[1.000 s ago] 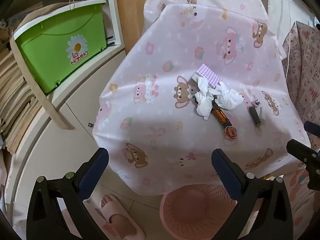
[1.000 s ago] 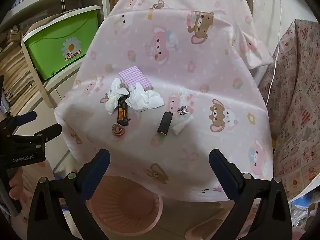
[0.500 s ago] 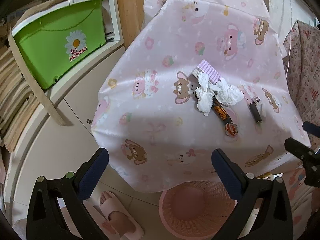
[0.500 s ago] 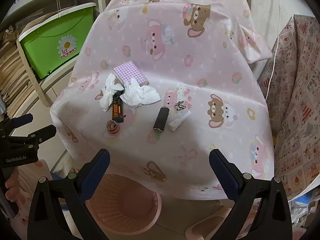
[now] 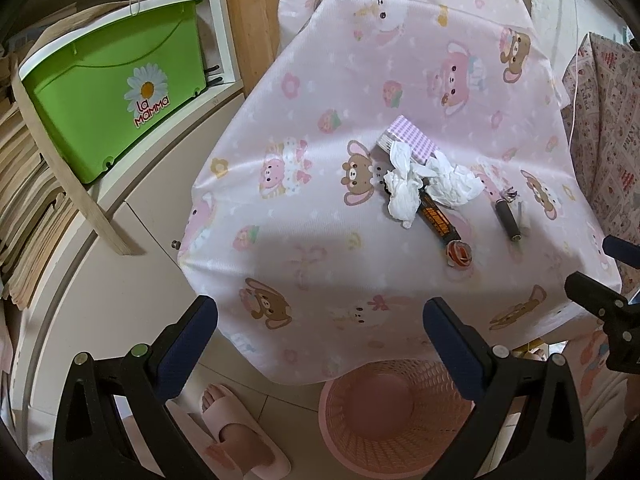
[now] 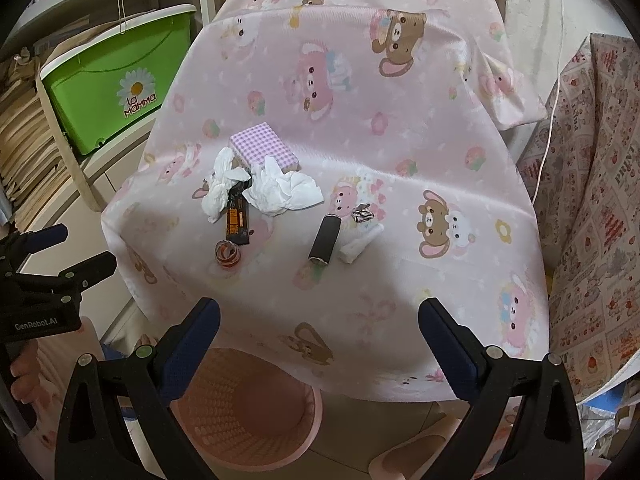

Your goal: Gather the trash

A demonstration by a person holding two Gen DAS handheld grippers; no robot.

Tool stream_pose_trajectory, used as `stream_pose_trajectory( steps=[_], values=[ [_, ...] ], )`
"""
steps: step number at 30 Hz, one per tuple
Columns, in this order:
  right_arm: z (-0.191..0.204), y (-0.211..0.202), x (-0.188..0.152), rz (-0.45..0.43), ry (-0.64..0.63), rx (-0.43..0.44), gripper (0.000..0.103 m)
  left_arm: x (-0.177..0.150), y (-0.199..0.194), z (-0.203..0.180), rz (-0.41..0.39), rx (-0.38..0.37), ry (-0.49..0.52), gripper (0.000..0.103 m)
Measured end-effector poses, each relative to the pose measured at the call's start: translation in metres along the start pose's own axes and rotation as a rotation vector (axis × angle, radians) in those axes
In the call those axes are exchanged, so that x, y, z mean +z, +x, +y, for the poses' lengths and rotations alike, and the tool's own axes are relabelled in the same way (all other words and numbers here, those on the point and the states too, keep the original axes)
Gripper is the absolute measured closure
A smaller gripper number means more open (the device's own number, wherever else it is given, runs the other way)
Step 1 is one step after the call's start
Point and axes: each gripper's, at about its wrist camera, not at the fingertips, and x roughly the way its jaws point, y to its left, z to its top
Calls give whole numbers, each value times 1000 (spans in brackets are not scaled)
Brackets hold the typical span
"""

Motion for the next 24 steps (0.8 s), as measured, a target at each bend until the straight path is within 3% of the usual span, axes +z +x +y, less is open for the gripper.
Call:
stream_pose_trajectory(
  steps=[24],
  values=[
    [-3,4,-2,15,15,2,3,-3,0,-2,2,2,5,1]
  ],
)
